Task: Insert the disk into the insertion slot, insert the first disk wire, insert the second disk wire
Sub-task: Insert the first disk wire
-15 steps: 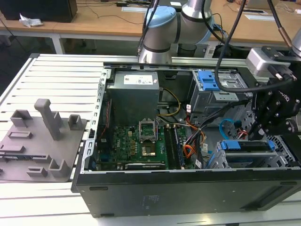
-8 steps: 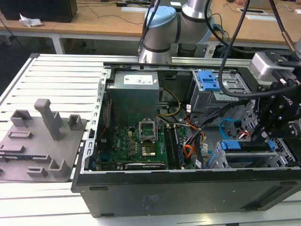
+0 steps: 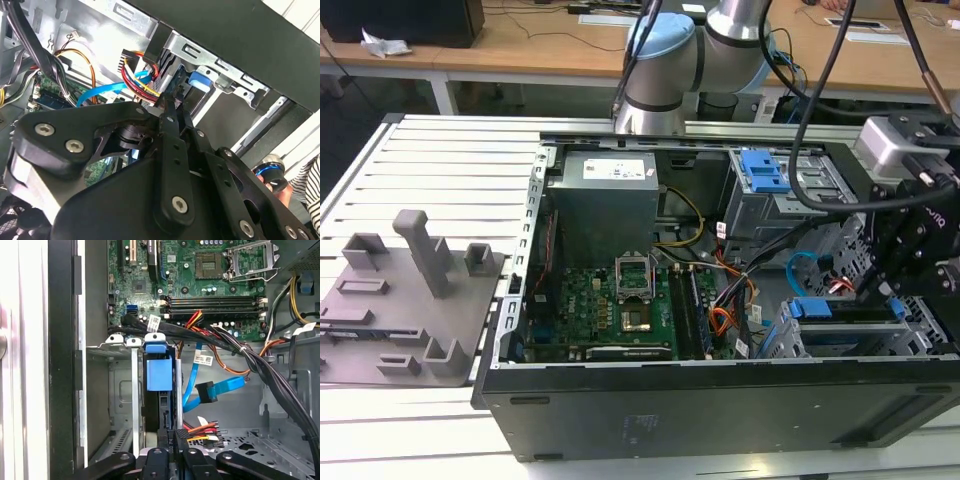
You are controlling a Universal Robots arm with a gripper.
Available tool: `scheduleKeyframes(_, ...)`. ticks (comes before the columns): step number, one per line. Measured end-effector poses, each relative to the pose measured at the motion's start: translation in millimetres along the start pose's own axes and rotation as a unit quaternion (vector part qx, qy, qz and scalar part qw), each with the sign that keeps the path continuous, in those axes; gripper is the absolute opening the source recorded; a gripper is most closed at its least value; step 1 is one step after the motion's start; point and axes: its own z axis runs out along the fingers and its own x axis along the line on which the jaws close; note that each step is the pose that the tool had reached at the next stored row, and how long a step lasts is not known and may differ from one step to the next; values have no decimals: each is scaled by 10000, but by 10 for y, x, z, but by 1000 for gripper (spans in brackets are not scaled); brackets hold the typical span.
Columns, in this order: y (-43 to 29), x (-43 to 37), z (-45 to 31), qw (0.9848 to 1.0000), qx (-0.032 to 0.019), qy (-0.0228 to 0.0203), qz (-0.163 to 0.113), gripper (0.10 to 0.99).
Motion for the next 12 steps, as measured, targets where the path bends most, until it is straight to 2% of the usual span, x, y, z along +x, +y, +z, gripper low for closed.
scheduleKeyframes(6, -17, 2, 47, 10000, 0, 4, 0, 173)
scheduleKeyframes(12, -18, 1, 59, 10000, 0, -7, 0, 173)
